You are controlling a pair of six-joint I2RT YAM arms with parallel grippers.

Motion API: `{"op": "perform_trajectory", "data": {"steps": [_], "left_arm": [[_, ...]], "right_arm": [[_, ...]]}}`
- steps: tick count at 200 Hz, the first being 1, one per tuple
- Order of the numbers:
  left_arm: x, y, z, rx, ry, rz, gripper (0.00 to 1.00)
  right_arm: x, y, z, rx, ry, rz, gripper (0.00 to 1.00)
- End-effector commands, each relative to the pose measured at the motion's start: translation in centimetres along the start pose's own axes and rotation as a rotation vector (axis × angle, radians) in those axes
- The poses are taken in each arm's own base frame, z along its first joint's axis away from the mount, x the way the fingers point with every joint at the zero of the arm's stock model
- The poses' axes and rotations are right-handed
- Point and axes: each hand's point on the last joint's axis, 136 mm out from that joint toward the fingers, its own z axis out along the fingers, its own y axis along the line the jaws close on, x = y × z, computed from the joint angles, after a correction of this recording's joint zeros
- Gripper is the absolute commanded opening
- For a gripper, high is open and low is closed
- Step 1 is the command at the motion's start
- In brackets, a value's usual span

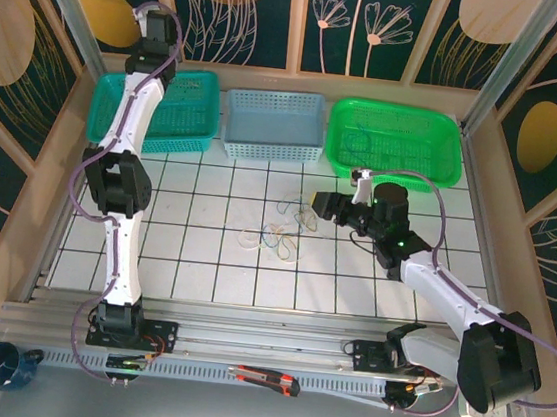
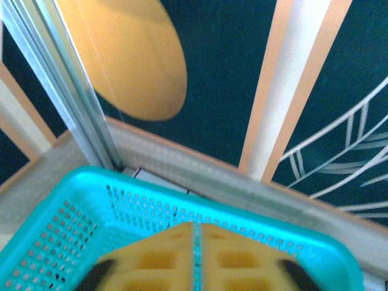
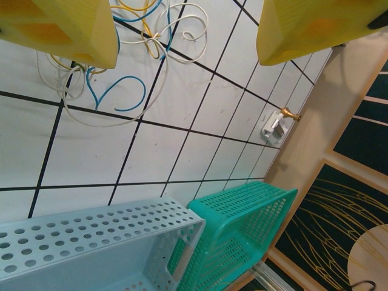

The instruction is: Untangle the cables

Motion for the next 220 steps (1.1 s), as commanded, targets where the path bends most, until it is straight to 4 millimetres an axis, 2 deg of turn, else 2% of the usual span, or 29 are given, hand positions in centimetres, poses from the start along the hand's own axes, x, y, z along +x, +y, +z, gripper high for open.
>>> {"op": "perform_trajectory", "data": {"steps": [1,12,25,51,80,104,128,135,139,151,209,220], "left_arm": [[0.8,2.0,0.1,-0.044,0.006,-0.025,0.57],[0.5,2.6,-0.4,-0.045,-0.015,-0.041,0.80],[0.0,3.1,-1.2,-0.035,-0.041,-0.059,0.98],[-0.7,3.6,-2.6,0.000,-0.053,-0.061,0.99],[-1.1,2.3,-5.3,0.141,-0.055,-0.071,0.99],[-0.5,0.8,-8.3,0.305,-0.027,-0.101,0.99],[1.8,-0.8,-11.7,0.489,0.038,-0.146,0.99],[3.4,-1.2,-12.1,0.528,0.074,-0.158,0.99],[3.1,-1.3,-13.5,0.565,0.068,-0.170,0.99],[4.7,-1.9,-15.5,0.639,0.097,-0.183,0.99],[14.8,-6.0,-24.1,0.864,0.238,-0.234,0.99],[17.6,-6.1,-25.2,0.874,0.277,-0.269,0.99]], "right_arm": [[0.3,-0.2,-0.2,-0.004,0.008,-0.008,0.62],[0.2,-0.1,-0.3,-0.006,0.007,-0.009,0.62],[0.3,0.0,-0.3,-0.008,0.009,-0.008,0.62],[0.6,0.1,-0.3,-0.022,0.016,0.001,0.62],[1.5,-0.1,-0.1,-0.029,0.044,0.004,0.62],[2.3,-0.3,0.0,-0.018,0.070,0.000,0.62],[3.4,-0.5,0.3,0.003,0.102,-0.008,0.61],[3.6,-0.6,0.4,0.010,0.110,-0.008,0.61],[3.8,-0.6,0.5,0.015,0.115,-0.007,0.61],[4.4,-0.8,0.7,0.027,0.126,-0.004,0.60],[6.8,-0.2,3.3,0.057,0.169,0.010,0.53],[6.7,-0.5,3.7,0.081,0.166,0.011,0.51]]}}
